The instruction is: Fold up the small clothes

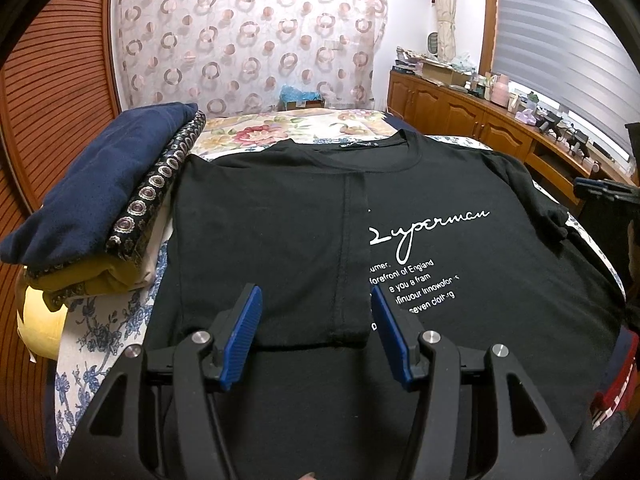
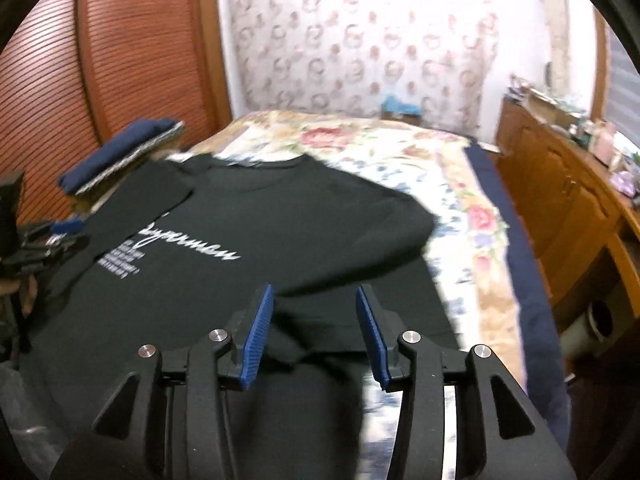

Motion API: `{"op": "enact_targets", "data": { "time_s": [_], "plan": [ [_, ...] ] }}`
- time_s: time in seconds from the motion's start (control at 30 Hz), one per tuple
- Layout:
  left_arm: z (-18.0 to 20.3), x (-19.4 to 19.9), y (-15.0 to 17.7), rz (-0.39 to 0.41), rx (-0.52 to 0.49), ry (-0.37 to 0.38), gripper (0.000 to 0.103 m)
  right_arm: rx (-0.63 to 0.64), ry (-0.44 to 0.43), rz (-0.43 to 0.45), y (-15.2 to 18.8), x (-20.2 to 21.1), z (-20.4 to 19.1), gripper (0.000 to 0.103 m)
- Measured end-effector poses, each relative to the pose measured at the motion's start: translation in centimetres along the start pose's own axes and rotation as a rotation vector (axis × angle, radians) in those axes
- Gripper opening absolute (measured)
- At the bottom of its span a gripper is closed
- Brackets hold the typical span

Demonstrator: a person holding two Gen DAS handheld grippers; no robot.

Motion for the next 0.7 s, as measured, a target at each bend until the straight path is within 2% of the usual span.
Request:
{"op": "enact_targets", "data": {
  "time_s": [0.17,0.37,0.7],
  "plan": [
    [0.0,-0.1,0.0,-0.003,-0.002,0.001,0.056,-0.062,0.110,-0.078,0.6,-2.5,4.1,0.044],
    [-0.1,-0.4,0.3,-0.013,-0.007,0.001,0.056,-0.095,0.148,-0.156,2.3,-5.2,6.3,0.044],
    [-0.1,-0.4,0.4,-0.018,-0.007,0.003,0.056,-0.077,0.157,-0.142,2.9,-5.2,6.6,0.046]
  ]
}}
Point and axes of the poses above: each gripper's, at about its wrist camera, not at the fingertips, and x roughly against the way its jaws point, z to its right, y to its underside, the point moved 5 cm from there along -x, roughly the way its jaws point, and after that the axes turned 5 degrees about -x, right-handed, at the moved point
